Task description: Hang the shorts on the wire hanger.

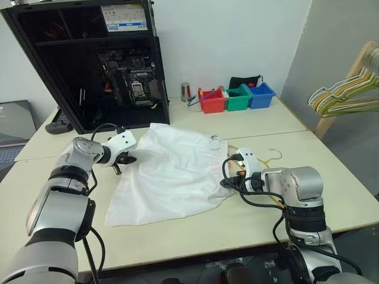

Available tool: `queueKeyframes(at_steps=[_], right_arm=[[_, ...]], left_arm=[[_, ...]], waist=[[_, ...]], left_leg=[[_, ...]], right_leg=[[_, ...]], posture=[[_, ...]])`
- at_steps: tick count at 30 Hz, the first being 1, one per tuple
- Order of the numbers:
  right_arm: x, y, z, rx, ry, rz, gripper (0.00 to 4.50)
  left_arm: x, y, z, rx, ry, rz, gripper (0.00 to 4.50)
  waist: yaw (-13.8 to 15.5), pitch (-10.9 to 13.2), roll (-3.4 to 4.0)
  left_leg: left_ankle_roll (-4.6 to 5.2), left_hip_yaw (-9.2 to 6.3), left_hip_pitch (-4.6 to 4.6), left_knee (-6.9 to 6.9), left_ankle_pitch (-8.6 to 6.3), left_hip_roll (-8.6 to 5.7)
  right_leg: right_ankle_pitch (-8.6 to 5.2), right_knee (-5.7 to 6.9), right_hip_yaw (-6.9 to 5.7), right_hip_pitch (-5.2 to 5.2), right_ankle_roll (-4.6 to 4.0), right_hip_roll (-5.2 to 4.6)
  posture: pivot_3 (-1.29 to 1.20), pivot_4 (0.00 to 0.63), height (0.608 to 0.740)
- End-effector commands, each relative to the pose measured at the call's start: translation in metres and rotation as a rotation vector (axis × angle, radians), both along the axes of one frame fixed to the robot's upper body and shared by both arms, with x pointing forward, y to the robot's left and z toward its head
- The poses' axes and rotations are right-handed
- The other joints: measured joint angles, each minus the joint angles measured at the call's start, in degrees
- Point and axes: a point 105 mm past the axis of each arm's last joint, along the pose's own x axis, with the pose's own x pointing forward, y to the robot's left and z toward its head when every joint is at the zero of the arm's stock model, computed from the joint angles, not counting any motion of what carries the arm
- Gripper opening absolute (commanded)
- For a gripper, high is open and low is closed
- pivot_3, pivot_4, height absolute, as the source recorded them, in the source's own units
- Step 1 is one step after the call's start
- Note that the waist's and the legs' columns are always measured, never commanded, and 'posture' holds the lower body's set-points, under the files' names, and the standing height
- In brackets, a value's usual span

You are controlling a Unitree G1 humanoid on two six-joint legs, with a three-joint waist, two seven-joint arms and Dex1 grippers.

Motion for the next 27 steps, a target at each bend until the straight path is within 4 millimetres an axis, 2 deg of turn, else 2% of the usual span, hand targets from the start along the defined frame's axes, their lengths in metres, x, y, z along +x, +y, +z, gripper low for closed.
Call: queueKeyframes(at_steps=[1,2,3,5,9,10,13,16,18,20,23,27], right_arm=[[0.011,-0.004,0.027,-0.018,-0.123,0.031,2.73],[0.011,-0.006,0.030,-0.032,-0.139,0.040,2.93],[0.016,-0.017,0.041,-0.143,-0.263,0.072,3.21],[0.014,-0.026,0.056,-0.199,-0.339,0.109,3.58],[0.005,-0.023,0.074,-0.272,-0.502,0.272,3.63],[0.000,-0.018,0.078,-0.268,-0.555,0.355,3.63],[-0.015,-0.007,0.090,-0.265,-0.736,0.593,3.63],[-0.026,-0.007,0.078,-0.338,-0.847,0.863,3.63],[-0.026,-0.009,0.069,-0.354,-0.864,0.939,3.63],[-0.020,-0.008,0.059,-0.368,-0.893,0.991,3.63],[-0.015,-0.006,0.050,-0.383,-0.925,1.056,3.63],[-0.002,0.000,0.028,-0.392,-0.884,1.125,3.63]], left_arm=[[0.000,0.011,0.029,-0.028,-0.065,-0.015,2.13],[-0.001,0.013,0.033,-0.028,-0.072,-0.017,2.30],[-0.004,0.018,0.047,-0.044,-0.088,-0.031,2.56],[-0.015,0.024,0.068,-0.056,-0.106,-0.078,2.88],[-0.030,0.016,0.089,-0.140,-0.183,-0.106,3.50],[-0.041,0.010,0.090,-0.175,-0.172,-0.122,3.66],[-0.082,-0.012,0.075,-0.218,-0.098,-0.200,3.66],[-0.133,-0.038,0.038,-0.300,0.048,-0.253,3.66],[-0.155,-0.046,0.023,-0.304,0.110,-0.275,3.66],[-0.166,-0.047,0.007,-0.299,0.135,-0.264,3.66],[-0.172,-0.045,-0.005,-0.277,0.143,-0.251,3.66],[-0.171,-0.021,-0.032,-0.165,0.153,-0.236,3.66]], waist=[[0.0,0.0,-0.01],[0.0,0.0,-0.01],[0.0,0.0,-0.01],[0.1,0.0,-0.01],[0.1,0.0,-0.05],[0.1,0.0,-0.04],[0.0,0.0,-0.01],[0.2,0.1,0.05],[0.9,0.2,-0.08],[2.3,0.3,-0.14],[4.4,0.7,-0.03],[6.0,0.7,0.13]], left_leg=[[0.00,0.00,0.00,0.00,0.00,-0.01],[0.00,0.00,0.00,0.00,0.00,-0.01],[0.00,0.00,0.03,0.00,0.00,0.00],[0.00,-0.01,0.03,-0.01,0.00,0.00],[0.00,0.03,-0.14,-0.04,-0.01,0.03],[0.00,0.02,-0.04,-0.07,-0.01,0.04],[0.02,0.06,0.01,-0.09,-0.02,0.08],[0.02,0.26,0.18,-0.11,-0.04,0.10],[0.05,0.40,0.33,-0.12,-0.07,0.21],[0.06,0.41,0.40,-0.09,-0.07,0.34],[0.06,0.51,0.87,-0.04,-0.06,0.79],[0.05,0.69,1.43,-0.18,-0.06,0.97]], right_leg=[[0.00,0.00,0.00,0.00,0.00,0.00],[0.00,0.00,0.00,0.00,0.00,0.01],[0.00,0.00,0.00,0.02,0.00,0.01],[0.00,0.00,-0.02,0.02,0.00,0.01],[-0.02,-0.11,-0.02,-0.10,0.03,-0.02],[-0.06,-0.12,-0.01,-0.01,0.06,-0.04],[-0.21,-0.09,0.03,0.06,0.29,-0.05],[-0.22,-0.14,0.21,0.15,0.30,-0.06],[-0.23,-0.24,0.21,0.31,0.30,-0.03],[-0.25,-0.27,0.09,0.46,0.27,0.04],[-0.28,-0.33,-0.18,0.93,0.12,0.12],[-0.58,-0.16,-0.27,1.09,-0.40,0.19]], posture=[[-0.07,0.000,0.740],[-0.07,0.000,0.740],[-0.06,0.000,0.740],[-0.06,0.000,0.740],[-0.07,0.003,0.740],[-0.07,0.008,0.740],[-0.05,0.010,0.740],[-0.04,0.012,0.740],[-0.03,0.011,0.740],[-0.03,0.011,0.740],[-0.03,0.007,0.740],[-0.02,0.002,0.740]])
